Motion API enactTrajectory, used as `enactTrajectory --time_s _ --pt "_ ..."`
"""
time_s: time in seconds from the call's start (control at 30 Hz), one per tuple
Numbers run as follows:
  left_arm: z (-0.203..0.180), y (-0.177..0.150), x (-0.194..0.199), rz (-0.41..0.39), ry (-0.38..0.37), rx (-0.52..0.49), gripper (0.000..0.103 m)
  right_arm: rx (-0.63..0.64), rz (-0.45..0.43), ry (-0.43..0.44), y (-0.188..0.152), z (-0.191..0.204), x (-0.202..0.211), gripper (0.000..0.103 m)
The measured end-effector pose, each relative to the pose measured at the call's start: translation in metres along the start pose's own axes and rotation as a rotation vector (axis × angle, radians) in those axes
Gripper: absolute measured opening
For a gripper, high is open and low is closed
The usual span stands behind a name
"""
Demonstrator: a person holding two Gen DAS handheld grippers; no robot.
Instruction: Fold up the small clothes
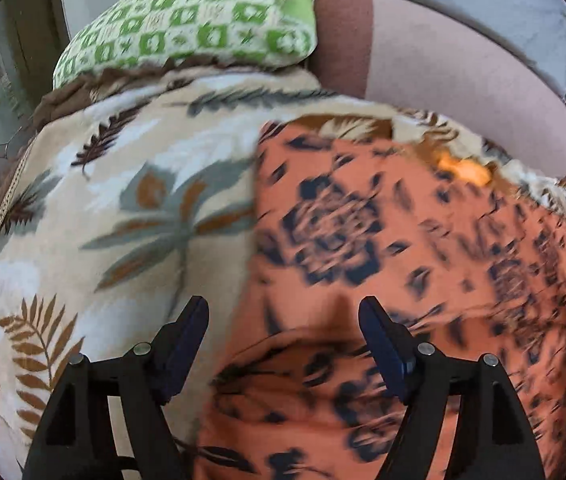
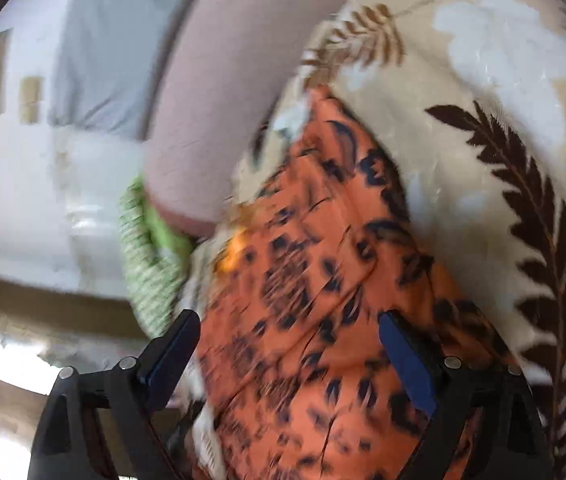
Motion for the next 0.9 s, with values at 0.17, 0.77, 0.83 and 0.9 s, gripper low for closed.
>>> enactTrajectory --time_s 0.17,0.77,0.83,0.9 --pt "0.013 -0.008 -0.031 0.035 0.019 0.031 0.085 -0.009 -0.035 -0.108 0.009 -0.001 -0.018 0.085" --pt "0.035 0.009 -0.011 -0.04 0.018 0.136 0.085 0.132 -0.107 -0.344 -0.011 0.005 0.005 0.012" --pt "0.028 0.014 -0.005 -0.053 -0.002 0.118 0.085 0.139 -0.074 -0.358 -0.016 -0.005 -0.004 0.012" --pt "0.017 0.021 -0.007 -0.056 -0.005 0.082 0.085 0.177 -0.099 -0.373 -0.02 0.002 0.004 0.018"
Point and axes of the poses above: each gripper's, at about its wrist camera, not at the fingertips, and x roughly against the way its jaws point, z to its left, y to its top, the point moved 4 cm from there along -x, roughly the way its jaws point, and after that the axes turned 2 degrees about -x, right-handed, at the moved point
